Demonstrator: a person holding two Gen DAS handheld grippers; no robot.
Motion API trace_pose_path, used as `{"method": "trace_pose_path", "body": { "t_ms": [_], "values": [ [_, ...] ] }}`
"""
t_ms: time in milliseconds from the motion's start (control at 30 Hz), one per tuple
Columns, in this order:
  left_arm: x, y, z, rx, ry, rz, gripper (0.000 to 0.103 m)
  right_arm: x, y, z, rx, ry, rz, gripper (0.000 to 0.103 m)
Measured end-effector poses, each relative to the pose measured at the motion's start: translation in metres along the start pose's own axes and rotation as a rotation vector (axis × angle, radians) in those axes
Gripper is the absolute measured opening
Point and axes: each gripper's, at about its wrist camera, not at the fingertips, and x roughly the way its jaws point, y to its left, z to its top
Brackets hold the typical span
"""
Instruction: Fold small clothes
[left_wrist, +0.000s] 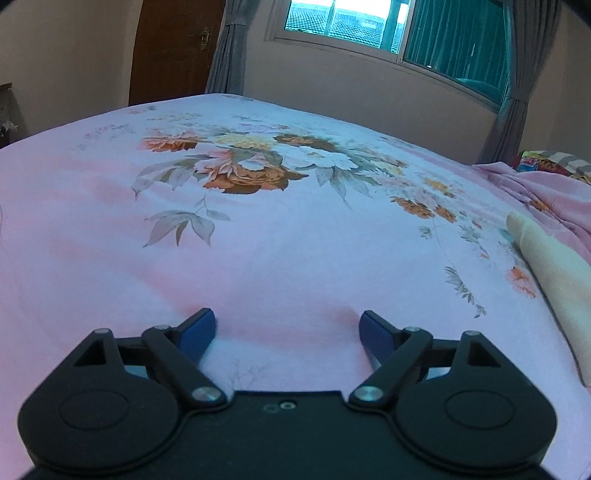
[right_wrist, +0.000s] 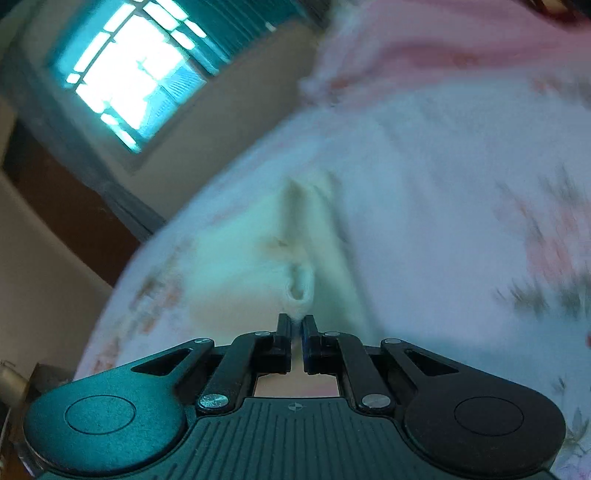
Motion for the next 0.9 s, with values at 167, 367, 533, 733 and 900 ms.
{"method": "trace_pose_path", "body": {
  "t_ms": [167, 367, 533, 733, 900],
  "values": [
    [0.0, -0.001, -0.001, 0.011, -0.003, 0.003, 0.086, -0.027, -0.012, 0.016, -0.057, -0.129, 0.076, 0.038],
    [0.001, -0.001, -0.002, 0.015, -0.009, 0.001, 0.087, 0.008, 0.008, 0.06, -0.168, -0.093, 0.172, 0.042],
    [0.001, 0.0, -0.002, 0.0, -0.015, -0.013, 0.087, 0.05, 0.017, 0.066, -0.225, 0.046, 0.201, 0.021],
    [0.002, 0.001, -0.002, -0.004, -0.018, -0.018, 0.088, 0.072, 0.018, 0.064, -0.221, 0.078, 0.129, 0.021],
    [0.002, 0.002, -0.002, -0.011, -0.023, -0.026, 0.088, 0.088, 0.018, 0.067, -0.185, 0.115, 0.148, 0.024]
  ]
}}
